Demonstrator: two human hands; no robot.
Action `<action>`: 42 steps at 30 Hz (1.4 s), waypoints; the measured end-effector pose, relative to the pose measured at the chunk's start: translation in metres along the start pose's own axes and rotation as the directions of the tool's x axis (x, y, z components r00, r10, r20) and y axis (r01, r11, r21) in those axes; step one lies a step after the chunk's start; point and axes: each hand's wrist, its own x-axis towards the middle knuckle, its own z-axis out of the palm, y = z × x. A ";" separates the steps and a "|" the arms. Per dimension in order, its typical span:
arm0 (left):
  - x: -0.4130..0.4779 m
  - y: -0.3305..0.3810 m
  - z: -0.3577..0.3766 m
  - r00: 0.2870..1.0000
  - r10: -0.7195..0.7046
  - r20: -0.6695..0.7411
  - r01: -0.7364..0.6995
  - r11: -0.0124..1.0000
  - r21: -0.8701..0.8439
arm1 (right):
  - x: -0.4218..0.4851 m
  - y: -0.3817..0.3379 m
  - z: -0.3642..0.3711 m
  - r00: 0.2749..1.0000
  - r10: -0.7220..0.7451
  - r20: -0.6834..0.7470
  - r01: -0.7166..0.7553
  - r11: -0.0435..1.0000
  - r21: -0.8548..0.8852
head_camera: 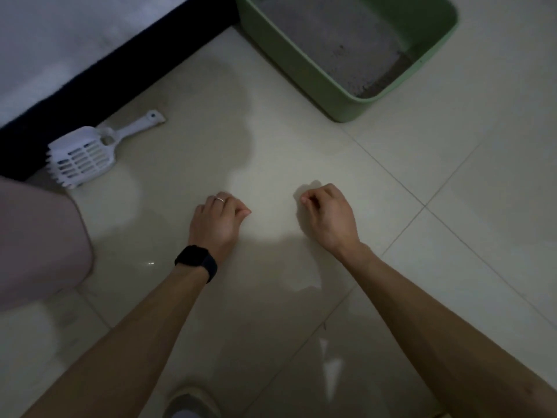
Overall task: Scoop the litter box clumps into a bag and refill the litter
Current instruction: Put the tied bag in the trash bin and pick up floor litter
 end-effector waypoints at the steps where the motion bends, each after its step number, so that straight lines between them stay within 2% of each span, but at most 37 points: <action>1: -0.004 -0.004 -0.004 1.000 -0.030 -0.007 0.030 0.999 -0.018 | 0.005 -0.002 0.003 1.000 -0.008 0.006 0.008 1.000 -0.028; 5: -0.014 -0.010 -0.015 0.993 -0.113 -0.036 0.110 0.991 -0.082 | 0.013 -0.004 0.012 1.000 -0.024 0.002 0.024 0.994 -0.107; 9: -0.021 -0.007 -0.022 0.989 -0.142 -0.051 0.134 0.981 -0.142 | 0.016 -0.006 0.013 0.997 -0.068 0.036 0.075 0.956 -0.283; 14: -0.023 0.000 -0.035 0.985 -0.157 -0.073 0.143 0.976 -0.167 | 0.027 -0.019 0.011 0.983 0.047 0.179 0.045 0.875 -0.482; 16: -0.022 0.001 -0.045 0.984 -0.162 -0.078 0.144 0.971 -0.190 | 0.031 -0.026 0.004 0.966 0.119 0.231 -0.010 0.906 -0.424; 18: -0.021 0.000 -0.058 0.983 -0.149 -0.106 0.126 0.972 -0.200 | 0.031 -0.034 -0.006 0.954 0.119 0.276 -0.025 0.946 -0.324; 22: -0.015 -0.008 -0.094 0.977 -0.020 -0.213 0.005 0.997 -0.072 | 0.032 -0.072 -0.032 0.961 -0.120 0.249 0.152 0.982 -0.114; 25: -0.009 -0.010 -0.132 0.961 0.013 -0.276 -0.012 1.000 0.008 | 0.037 -0.121 -0.057 0.934 -0.315 0.168 0.320 0.947 -0.006; 27: -0.010 -0.009 -0.164 0.934 0.019 -0.356 -0.010 1.000 0.027 | 0.041 -0.165 -0.072 0.897 -0.429 0.106 0.427 0.903 0.040; 30: -0.013 -0.008 -0.223 0.853 0.059 -0.518 -0.021 0.997 0.080 | 0.047 -0.244 -0.092 0.828 -0.561 0.020 0.549 0.817 0.176; 34: -0.034 -0.025 -0.301 0.764 0.086 -0.639 0.065 0.976 0.210 | 0.048 -0.349 -0.095 0.754 -0.657 -0.010 0.623 0.711 0.326; 36: -0.053 -0.046 -0.331 0.763 -0.012 -0.646 0.171 0.968 0.184 | 0.041 -0.391 -0.084 0.699 -0.715 0.003 0.675 0.661 0.329; 38: -0.076 -0.074 -0.352 0.767 -0.190 -0.613 0.320 0.941 0.109 | 0.031 -0.425 -0.068 0.612 -0.790 0.038 0.742 0.591 0.316; 40: -0.102 -0.106 -0.363 0.741 -0.330 -0.584 0.454 0.888 0.075 | 0.020 -0.452 -0.049 0.535 -0.837 0.114 0.790 0.544 0.283; 42: -0.128 -0.132 -0.365 0.713 -0.401 -0.576 0.542 0.835 0.090 | 0.010 -0.473 -0.029 0.461 -0.865 0.199 0.840 0.497 0.216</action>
